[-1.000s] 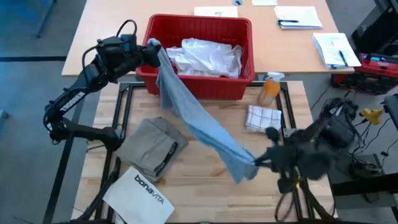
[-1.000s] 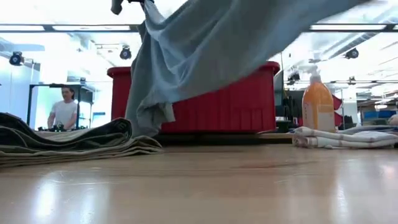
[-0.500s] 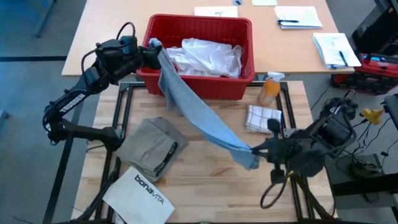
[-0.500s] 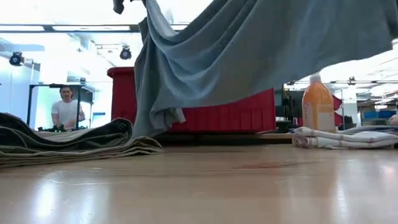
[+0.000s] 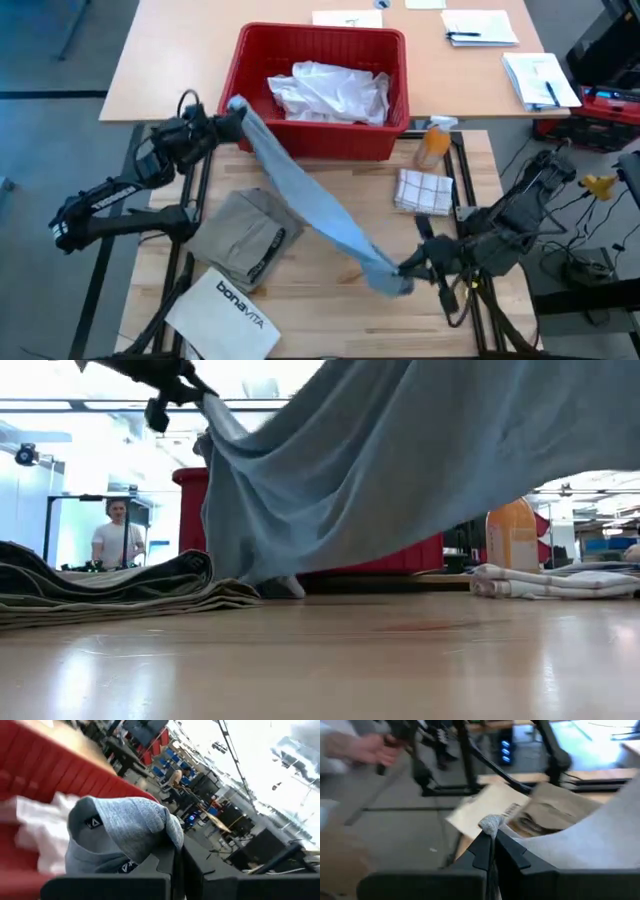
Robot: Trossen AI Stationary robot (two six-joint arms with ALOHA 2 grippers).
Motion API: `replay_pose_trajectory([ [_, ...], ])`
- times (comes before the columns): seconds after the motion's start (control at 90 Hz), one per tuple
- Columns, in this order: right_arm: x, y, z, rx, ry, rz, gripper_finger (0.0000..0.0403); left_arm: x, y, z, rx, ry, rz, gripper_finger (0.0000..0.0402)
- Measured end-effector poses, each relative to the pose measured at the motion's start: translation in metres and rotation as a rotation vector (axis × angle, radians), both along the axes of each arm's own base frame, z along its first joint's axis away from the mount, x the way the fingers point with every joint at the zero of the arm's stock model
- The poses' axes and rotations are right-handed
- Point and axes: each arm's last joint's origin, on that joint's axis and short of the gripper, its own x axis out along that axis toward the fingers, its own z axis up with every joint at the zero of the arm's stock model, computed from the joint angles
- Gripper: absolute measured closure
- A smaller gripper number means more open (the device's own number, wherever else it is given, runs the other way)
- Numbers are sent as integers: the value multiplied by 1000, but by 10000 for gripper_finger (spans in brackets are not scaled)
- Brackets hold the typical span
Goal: Fold laundry
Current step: Fold the gray shirt
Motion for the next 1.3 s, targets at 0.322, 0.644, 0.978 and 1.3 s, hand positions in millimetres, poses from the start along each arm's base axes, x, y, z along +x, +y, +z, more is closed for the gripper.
replay_pose_trajectory([
  [0.322,2,17,-10,79,33,182,403,-26,-27,5,-230,-96,-329,402],
  [0.644,29,53,-32,61,111,262,403,-67,-58,49,-378,114,-500,402],
  [0.978,52,77,-8,5,10,303,403,-116,-85,104,-282,62,-457,402],
  [1.3,84,113,-20,-42,30,373,403,-137,-97,124,-291,15,-482,402],
])
